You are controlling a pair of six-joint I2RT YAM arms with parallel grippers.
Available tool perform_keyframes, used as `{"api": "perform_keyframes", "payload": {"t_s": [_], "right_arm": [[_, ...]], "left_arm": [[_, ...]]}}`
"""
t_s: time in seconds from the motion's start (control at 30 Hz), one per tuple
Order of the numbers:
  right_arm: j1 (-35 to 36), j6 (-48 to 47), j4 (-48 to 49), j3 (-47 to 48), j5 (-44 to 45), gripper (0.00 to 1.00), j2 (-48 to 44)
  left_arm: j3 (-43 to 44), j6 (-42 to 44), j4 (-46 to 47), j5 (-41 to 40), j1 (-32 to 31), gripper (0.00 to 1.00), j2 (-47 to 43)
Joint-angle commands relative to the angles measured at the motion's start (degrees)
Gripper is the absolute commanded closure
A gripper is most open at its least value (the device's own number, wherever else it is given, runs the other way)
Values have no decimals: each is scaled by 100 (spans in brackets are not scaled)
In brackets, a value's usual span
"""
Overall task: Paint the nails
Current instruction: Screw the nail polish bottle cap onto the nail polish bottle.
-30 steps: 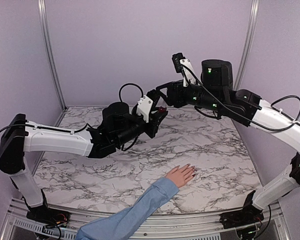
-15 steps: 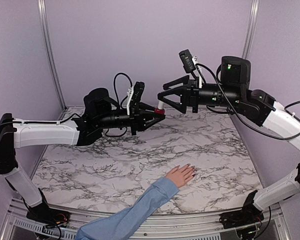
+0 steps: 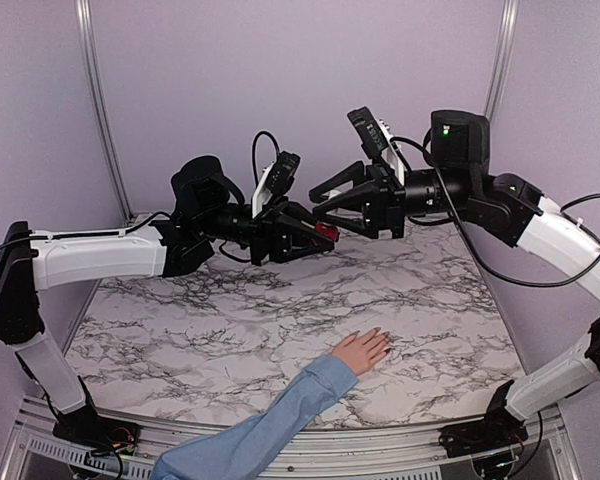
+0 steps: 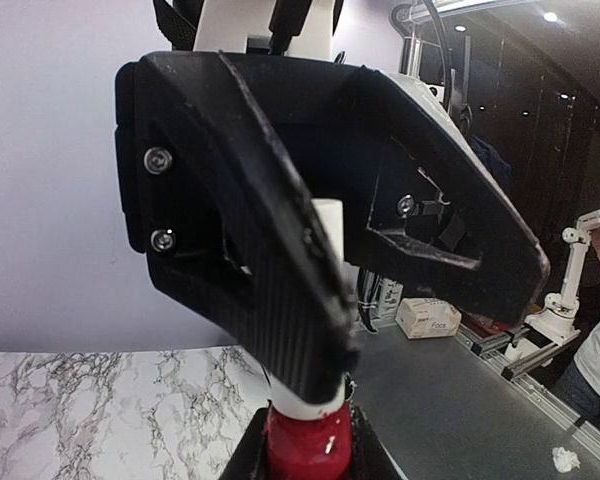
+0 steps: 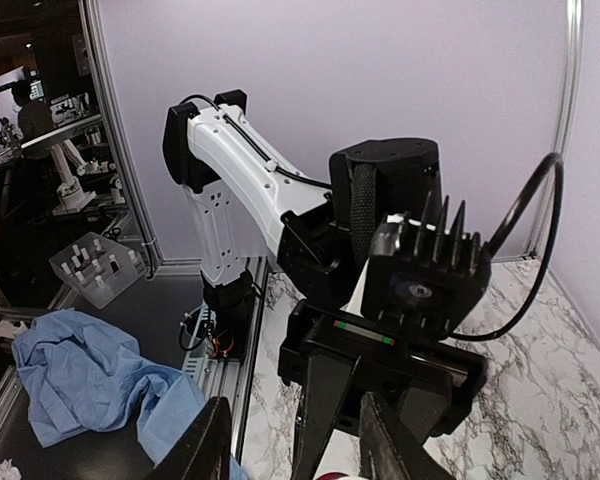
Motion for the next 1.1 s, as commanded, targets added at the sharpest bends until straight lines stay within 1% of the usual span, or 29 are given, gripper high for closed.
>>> {"api": "perform_keyframes", "payload": {"t_s": [0.0,0.3,0.43,0.57,0.67,0.8,1.07], "right_arm": [[-28,-151,-171,310,-297,61,46],[-18,-110,-183,230,-265,77,19],[-18,-72,-188,200,-261,88,4],[-20,-72,-201,174,-241,94,-8],[-13,-51,-202,162,-206,100,-25],[-10,-15,-214,167,-49,100,-43],[-10,197,-181,162,553,100,-79]], "left_arm": [[226,-295,222,343,13,100,107],[267,-418,299,247,15,100,112],[289,-464,356,188,24,100,125],[308,-536,411,123,25,100,139],[295,-542,432,-38,29,100,131],[264,-539,437,-375,51,100,132],[92,-296,440,-1177,56,100,16]]}}
